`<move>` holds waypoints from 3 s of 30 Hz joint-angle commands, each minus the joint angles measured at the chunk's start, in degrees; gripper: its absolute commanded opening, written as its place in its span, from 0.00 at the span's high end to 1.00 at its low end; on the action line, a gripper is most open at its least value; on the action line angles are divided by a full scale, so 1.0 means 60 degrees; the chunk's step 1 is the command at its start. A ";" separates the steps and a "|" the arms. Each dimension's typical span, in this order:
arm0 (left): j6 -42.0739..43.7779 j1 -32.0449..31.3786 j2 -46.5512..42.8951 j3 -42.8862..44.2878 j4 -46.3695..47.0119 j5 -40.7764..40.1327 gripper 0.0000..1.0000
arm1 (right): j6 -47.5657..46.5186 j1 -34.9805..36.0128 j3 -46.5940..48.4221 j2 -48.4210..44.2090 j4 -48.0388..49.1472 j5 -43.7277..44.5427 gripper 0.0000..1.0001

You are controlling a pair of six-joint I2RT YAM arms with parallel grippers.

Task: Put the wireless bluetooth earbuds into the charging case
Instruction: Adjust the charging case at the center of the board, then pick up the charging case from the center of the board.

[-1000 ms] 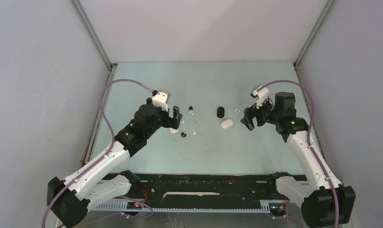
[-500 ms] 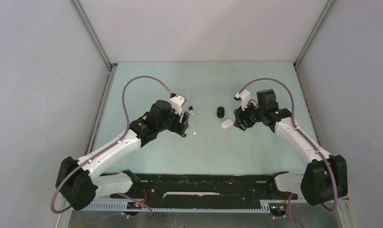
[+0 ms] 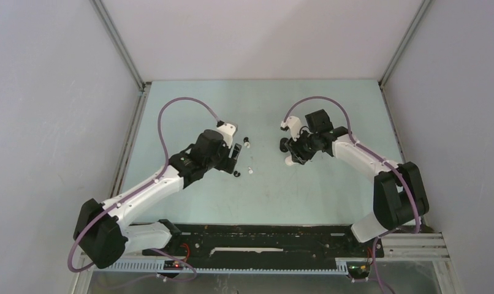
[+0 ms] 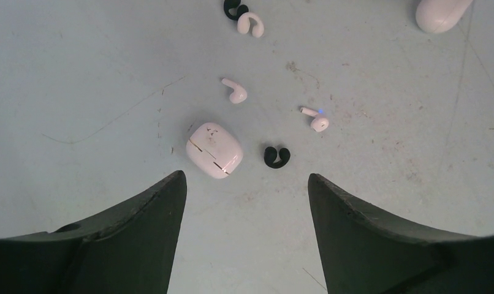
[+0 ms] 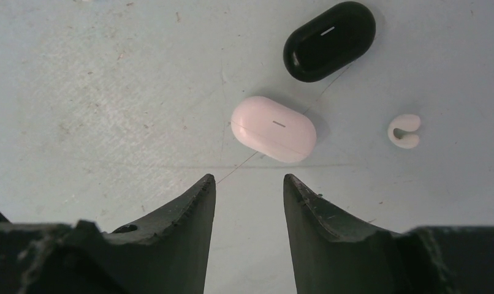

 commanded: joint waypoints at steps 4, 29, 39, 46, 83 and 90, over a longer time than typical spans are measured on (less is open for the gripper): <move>-0.0242 -0.0043 0.0152 0.0596 -0.0076 -0.0026 0.21 | -0.1402 0.0003 0.0686 0.0652 -0.0443 -0.0333 0.45; -0.0187 -0.0043 0.0053 0.0564 -0.0046 0.0217 0.20 | 0.1351 0.0892 0.2745 0.2618 0.0223 0.3440 0.15; -0.0146 -0.0041 -0.0001 0.0535 -0.0049 0.0213 0.20 | 0.1515 0.1303 0.2692 0.3363 0.0278 0.5300 0.14; -0.0112 -0.0030 -0.0014 0.0527 -0.0039 0.0273 0.20 | 0.1317 0.1258 0.2309 0.3080 0.0071 0.5425 0.14; -0.0135 -0.0039 0.0205 0.0579 -0.0090 0.0780 0.20 | 0.1574 0.0567 0.0730 0.2329 -0.0675 0.2891 0.35; -0.0139 -0.0036 0.0247 0.0591 -0.0117 0.0785 0.19 | 0.1615 0.0492 0.0684 0.2522 -0.0698 0.3184 0.50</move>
